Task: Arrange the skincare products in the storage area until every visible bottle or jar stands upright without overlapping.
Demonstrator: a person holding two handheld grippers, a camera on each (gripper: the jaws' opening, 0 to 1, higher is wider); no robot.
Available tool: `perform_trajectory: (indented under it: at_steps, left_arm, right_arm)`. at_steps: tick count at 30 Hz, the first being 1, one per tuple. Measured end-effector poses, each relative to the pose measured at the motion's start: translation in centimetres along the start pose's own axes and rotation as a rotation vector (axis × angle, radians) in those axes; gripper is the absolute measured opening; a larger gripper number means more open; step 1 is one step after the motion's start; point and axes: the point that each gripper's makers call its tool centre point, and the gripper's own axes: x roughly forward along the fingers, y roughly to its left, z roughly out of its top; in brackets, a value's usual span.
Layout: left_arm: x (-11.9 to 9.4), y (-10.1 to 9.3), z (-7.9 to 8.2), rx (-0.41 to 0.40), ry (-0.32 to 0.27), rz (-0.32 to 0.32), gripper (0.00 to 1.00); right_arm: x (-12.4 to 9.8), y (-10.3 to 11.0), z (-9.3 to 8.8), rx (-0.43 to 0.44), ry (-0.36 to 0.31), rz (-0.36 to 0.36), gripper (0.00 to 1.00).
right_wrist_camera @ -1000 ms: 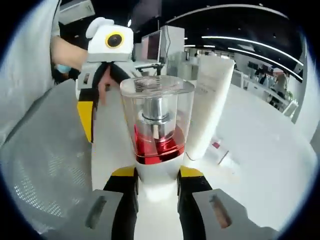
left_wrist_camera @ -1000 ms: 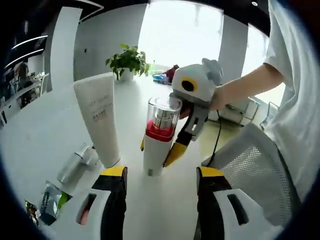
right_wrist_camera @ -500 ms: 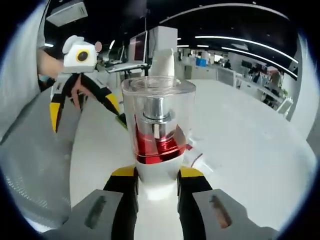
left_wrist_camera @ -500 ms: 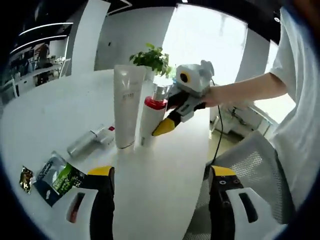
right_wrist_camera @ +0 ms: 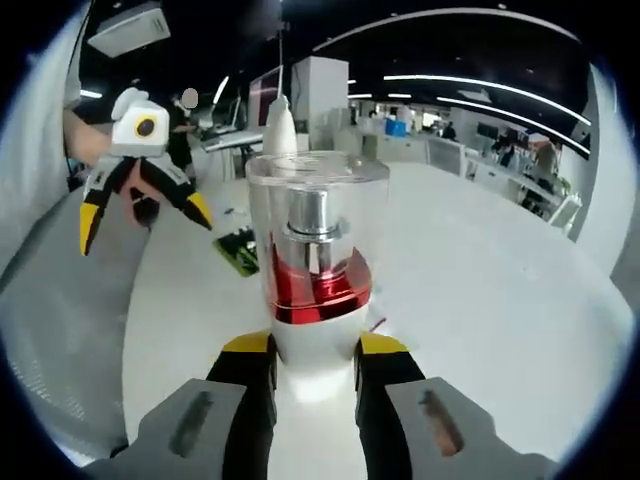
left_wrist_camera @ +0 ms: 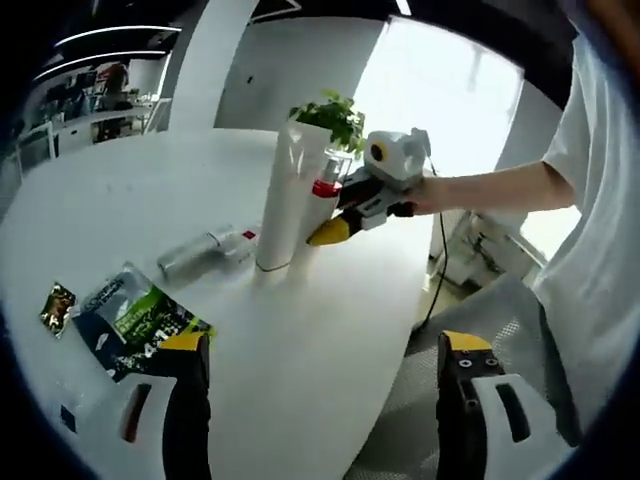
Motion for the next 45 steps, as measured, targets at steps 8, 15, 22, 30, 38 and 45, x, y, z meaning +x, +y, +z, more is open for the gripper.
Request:
perform_trajectory:
  at_steps: [8, 15, 22, 30, 38, 45]
  left_arm:
    - [0.0, -0.7, 1.5, -0.014, -0.044, 0.0, 0.99]
    - [-0.5, -0.6, 1.3, -0.027, -0.049, 0.018, 0.99]
    - [-1.5, -0.3, 1.3, -0.035, -0.06, 0.041, 0.99]
    - [-3.1, 0.5, 1.3, -0.068, -0.083, 0.104, 0.99]
    - [-5.2, 0.7, 1.4, -0.082, -0.117, 0.149, 0.99]
    - [-7.5, 1.1, 1.2, -0.085, -0.145, 0.198, 0.97]
  right_arm:
    - [0.2, -0.1, 0.1, 0.008, -0.001, 0.005, 0.29]
    - [0.3, 0.5, -0.4, 0.079, 0.037, 0.001, 0.41]
    - [-1.3, 0.9, -0.3, 0.102, 0.037, -0.04, 0.44]
    - [-2.0, 2.2, 0.6, 0.13, 0.025, -0.07, 0.52]
    - [-3.7, 1.9, 0.8, 0.157, 0.001, -0.157, 0.56]
    - [-6.3, 2.0, 1.4, 0.19, -0.027, -0.236, 0.6]
